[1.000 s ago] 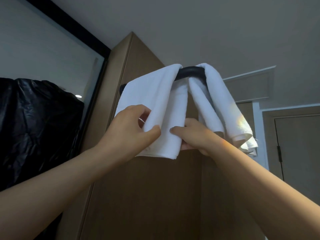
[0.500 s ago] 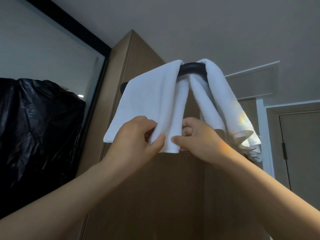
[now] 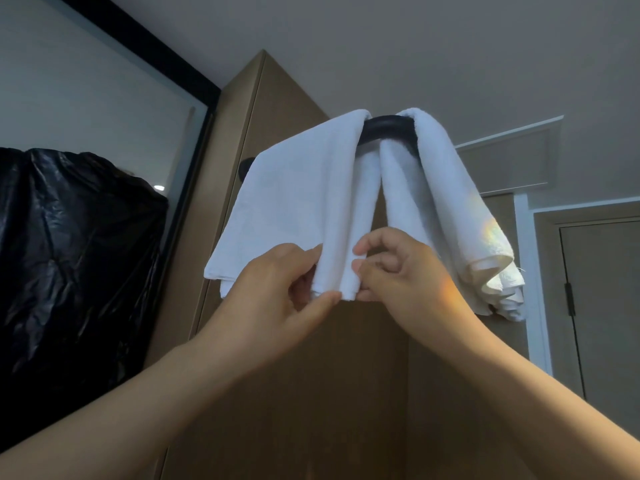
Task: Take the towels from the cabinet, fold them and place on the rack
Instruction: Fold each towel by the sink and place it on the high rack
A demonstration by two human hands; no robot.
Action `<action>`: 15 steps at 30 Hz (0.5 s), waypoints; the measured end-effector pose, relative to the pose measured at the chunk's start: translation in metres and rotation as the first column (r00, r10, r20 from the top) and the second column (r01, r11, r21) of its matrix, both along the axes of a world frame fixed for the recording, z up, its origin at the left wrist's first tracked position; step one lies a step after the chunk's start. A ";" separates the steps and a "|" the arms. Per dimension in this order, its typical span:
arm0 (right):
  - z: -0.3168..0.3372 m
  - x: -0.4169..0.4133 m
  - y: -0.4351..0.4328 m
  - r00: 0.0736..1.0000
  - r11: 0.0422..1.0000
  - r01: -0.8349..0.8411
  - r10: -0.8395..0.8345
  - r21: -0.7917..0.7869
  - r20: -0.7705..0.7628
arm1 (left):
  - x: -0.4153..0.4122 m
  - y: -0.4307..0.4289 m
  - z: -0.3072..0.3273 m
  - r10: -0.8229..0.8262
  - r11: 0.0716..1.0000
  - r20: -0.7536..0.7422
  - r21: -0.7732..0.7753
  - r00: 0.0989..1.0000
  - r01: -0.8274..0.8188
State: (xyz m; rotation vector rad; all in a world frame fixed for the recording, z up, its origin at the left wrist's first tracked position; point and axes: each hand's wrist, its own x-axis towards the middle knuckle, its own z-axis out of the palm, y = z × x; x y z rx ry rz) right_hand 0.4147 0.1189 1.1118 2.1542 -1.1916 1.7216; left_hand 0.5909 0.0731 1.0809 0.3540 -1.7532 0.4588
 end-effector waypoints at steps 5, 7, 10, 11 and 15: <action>0.011 0.008 0.006 0.997 0.992 -0.040 0.031 0.119 0.075 | 0.003 -0.003 -0.002 0.031 0.999 0.061 -0.045 0.998 -0.028; 0.017 0.016 0.009 0.998 0.989 0.049 -0.055 0.141 0.035 | 0.004 -0.004 -0.001 0.034 0.998 0.074 -0.058 0.997 -0.029; 0.019 0.027 0.013 0.987 0.981 0.161 -0.160 0.107 -0.015 | 0.012 -0.009 -0.002 -0.011 0.996 0.121 -0.082 0.993 0.021; 0.018 0.029 0.014 0.981 0.977 0.195 -0.193 0.084 -0.029 | 0.016 -0.013 -0.004 -0.011 0.996 0.130 -0.091 0.991 0.023; 0.017 0.030 0.013 0.977 0.977 0.210 -0.209 0.022 -0.031 | 0.032 -0.039 -0.004 -0.091 0.993 -0.197 0.062 0.976 0.105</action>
